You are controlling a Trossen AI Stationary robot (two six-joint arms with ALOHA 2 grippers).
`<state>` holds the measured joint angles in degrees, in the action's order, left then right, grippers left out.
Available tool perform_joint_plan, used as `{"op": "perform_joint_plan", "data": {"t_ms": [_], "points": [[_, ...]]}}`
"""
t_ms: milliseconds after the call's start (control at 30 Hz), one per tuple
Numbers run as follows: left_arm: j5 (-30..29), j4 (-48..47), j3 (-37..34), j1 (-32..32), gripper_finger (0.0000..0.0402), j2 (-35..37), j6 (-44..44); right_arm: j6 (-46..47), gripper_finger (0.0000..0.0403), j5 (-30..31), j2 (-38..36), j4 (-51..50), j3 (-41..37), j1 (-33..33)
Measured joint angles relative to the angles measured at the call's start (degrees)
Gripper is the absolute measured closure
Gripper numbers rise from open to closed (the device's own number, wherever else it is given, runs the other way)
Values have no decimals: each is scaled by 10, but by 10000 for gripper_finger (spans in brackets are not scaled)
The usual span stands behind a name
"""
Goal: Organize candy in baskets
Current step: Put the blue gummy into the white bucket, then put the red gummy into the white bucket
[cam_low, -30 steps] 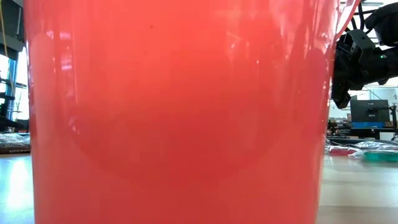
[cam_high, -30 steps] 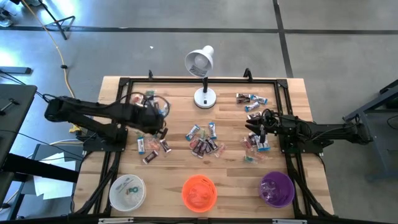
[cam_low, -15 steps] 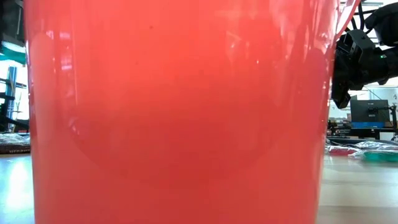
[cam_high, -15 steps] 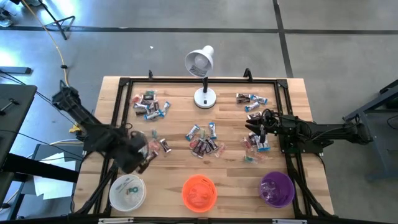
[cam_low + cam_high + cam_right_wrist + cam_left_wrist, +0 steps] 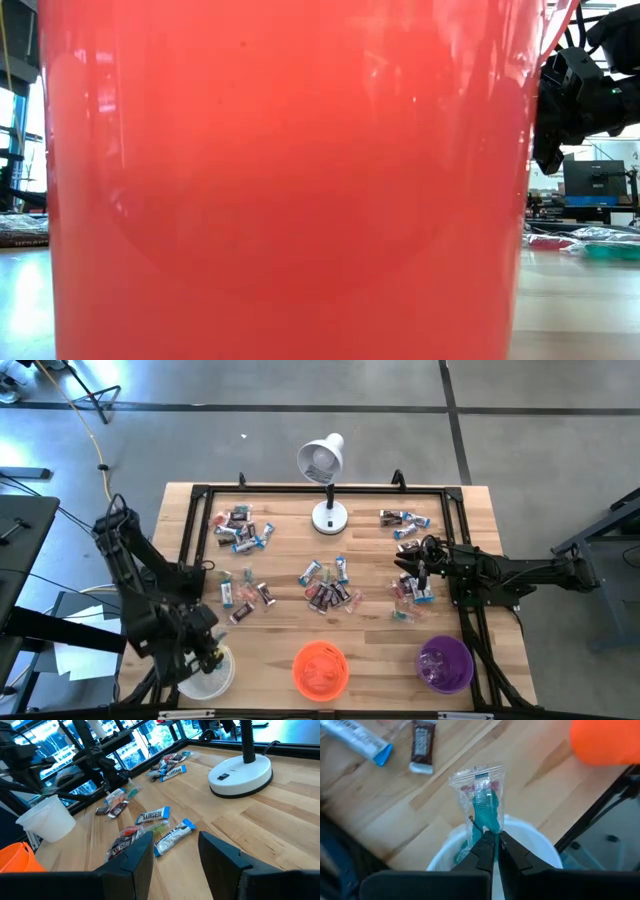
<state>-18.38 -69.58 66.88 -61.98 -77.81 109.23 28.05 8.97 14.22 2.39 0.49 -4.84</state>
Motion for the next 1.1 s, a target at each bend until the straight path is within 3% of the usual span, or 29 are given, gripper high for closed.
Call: {"op": "perform_joint_plan", "data": {"t_ms": [300,500,700,933,1100], "points": [[52,-42,75,-27,392,-70,68,0,251,0,0,0,0,0],[58,-37,83,-35,345,-86,102,0,251,0,0,0,0,0],[55,-40,83,-35,294,-86,83,0,251,0,0,0,0,0],[-3,-94,83,-16,287,-65,47,0,251,0,0,0,0,0],[-46,-140,83,25,287,-39,-30,0,251,0,0,0,0,0]]}}
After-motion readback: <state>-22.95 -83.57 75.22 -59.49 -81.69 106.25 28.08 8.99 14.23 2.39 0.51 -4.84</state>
